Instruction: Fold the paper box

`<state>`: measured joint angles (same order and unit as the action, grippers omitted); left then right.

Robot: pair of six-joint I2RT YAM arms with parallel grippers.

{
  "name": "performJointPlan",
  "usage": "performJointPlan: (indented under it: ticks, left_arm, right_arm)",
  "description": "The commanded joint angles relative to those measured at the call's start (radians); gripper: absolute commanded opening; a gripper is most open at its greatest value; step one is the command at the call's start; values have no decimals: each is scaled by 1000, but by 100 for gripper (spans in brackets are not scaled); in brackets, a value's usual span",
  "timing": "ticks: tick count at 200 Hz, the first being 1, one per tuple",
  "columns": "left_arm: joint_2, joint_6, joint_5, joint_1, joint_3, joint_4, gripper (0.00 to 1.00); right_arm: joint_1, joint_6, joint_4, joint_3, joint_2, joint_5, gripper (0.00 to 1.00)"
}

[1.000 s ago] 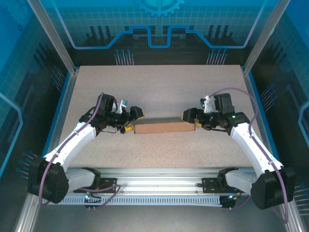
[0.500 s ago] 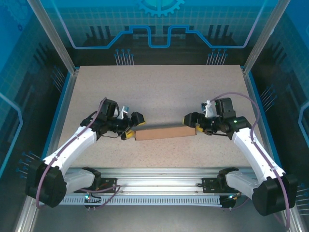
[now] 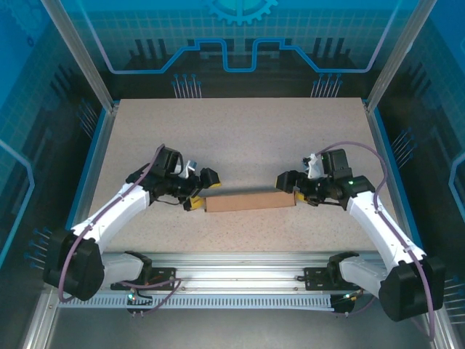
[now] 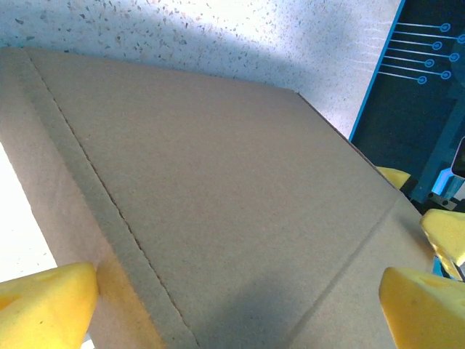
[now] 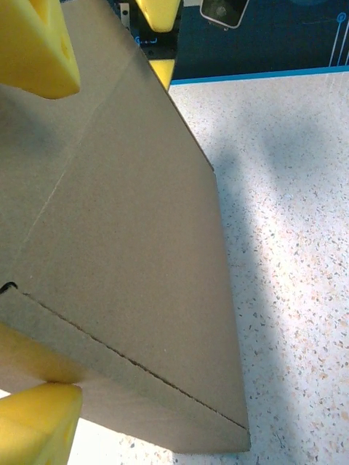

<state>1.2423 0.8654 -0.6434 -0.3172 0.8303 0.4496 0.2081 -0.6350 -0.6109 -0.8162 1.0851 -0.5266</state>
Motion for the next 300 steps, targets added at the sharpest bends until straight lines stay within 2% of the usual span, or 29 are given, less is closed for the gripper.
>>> performJointPlan:
  ticks: [1,74,124,194,242,300]
  left_arm:
    - [21,60,-87,-20,62,40,99]
    - [83,32,-98,10,111,57,99]
    - [95,61,-120,13,135,31,99]
    - [82,35,-119,30,178,57,99]
    - [92,47,-122,33,165,31,99]
    - [110,73,-122,35,138,-15,99]
  right_arm:
    - [11,-34,50,14,17,-88,100]
    - [-25,-38,76,-5,49,-99,100]
    - [-29,-57,100,-21,56,-124,100]
    - [-43,-54,86,-58,47,-85,100]
    - [-46,-72,104,-90,57,-75,100]
    - [-46,-45,44,-126,89,-60,100]
